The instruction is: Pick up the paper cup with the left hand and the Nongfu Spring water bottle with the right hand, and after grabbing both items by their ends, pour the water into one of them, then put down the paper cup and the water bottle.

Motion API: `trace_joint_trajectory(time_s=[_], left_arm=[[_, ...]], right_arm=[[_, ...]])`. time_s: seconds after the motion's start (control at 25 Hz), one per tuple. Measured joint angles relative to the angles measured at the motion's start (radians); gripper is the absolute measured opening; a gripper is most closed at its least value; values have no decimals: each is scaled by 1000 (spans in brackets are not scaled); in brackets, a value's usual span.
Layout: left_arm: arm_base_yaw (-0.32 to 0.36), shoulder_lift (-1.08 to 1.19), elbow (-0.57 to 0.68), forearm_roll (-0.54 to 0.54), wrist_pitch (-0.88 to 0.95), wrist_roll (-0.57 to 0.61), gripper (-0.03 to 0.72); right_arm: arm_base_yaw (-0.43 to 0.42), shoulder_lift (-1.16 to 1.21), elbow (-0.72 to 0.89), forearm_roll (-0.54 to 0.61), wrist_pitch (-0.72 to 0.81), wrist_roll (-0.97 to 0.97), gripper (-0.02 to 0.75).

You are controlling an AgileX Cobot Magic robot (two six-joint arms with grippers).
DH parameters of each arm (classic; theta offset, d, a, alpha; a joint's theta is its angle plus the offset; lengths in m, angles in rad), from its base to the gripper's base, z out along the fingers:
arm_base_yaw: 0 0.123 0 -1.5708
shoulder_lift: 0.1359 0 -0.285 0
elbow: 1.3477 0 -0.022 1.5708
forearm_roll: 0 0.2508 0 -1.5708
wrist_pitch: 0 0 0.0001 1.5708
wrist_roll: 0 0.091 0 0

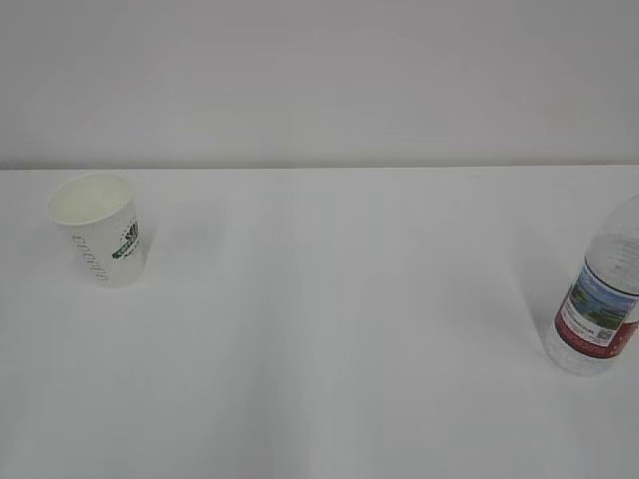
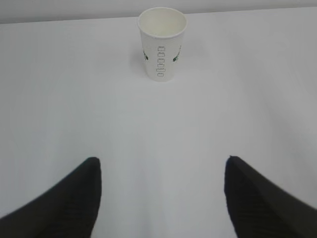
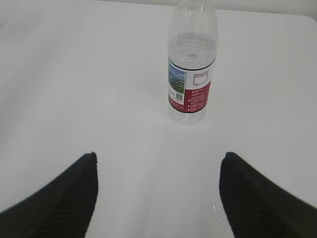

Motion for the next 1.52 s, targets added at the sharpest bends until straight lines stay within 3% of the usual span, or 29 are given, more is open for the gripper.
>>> trace_joint_trajectory(time_s=[1.52], left_arm=[[0,0,0,-15,0,0,524]], right_arm=[[0,0,0,0,0,0,569]])
